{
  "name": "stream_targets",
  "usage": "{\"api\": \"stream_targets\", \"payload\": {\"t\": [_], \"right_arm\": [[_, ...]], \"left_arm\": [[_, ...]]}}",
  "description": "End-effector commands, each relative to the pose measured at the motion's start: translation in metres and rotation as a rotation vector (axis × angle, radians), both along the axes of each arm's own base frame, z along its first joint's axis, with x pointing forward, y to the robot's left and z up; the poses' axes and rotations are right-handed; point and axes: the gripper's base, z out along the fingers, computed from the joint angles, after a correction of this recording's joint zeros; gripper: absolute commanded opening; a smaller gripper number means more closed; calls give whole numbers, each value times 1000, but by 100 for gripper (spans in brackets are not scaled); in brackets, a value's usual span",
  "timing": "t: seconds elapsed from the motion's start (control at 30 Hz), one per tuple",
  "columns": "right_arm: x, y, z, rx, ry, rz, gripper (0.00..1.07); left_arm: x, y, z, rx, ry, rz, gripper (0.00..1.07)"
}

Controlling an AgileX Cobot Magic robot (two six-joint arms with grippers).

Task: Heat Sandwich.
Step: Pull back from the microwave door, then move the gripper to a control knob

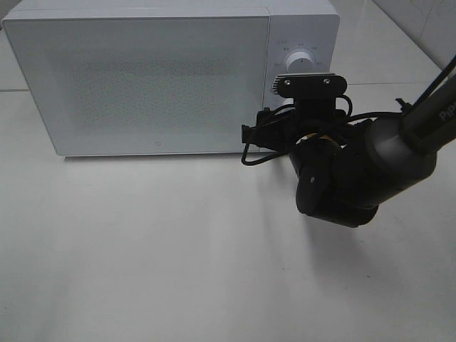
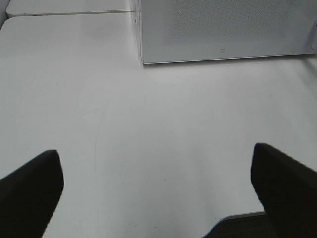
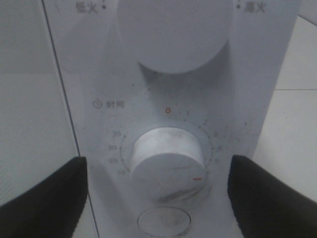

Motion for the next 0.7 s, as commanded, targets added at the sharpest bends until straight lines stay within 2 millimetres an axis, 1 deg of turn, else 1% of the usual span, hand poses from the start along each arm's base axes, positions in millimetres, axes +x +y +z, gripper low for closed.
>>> {"api": "stream_targets", "payload": {"t": [0.03, 0.37, 0.5, 0.6, 0.7], "right_arm": [[7, -2, 4, 1, -35, -3, 76], [10, -7, 8, -3, -81, -25, 76], [10, -7, 6, -3, -79, -28, 76], [10, -7, 2, 15, -70, -31, 75], [10, -7, 3, 17, -77, -31, 72]], "left_arm": [[-3, -1, 1, -9, -31, 3, 97], [-2, -1, 1, -10, -27, 3, 97], [-2, -1, 1, -10, -27, 3, 97], [-2, -1, 1, -10, -27, 3, 97], [-2, -1, 1, -10, -27, 3, 97]]}}
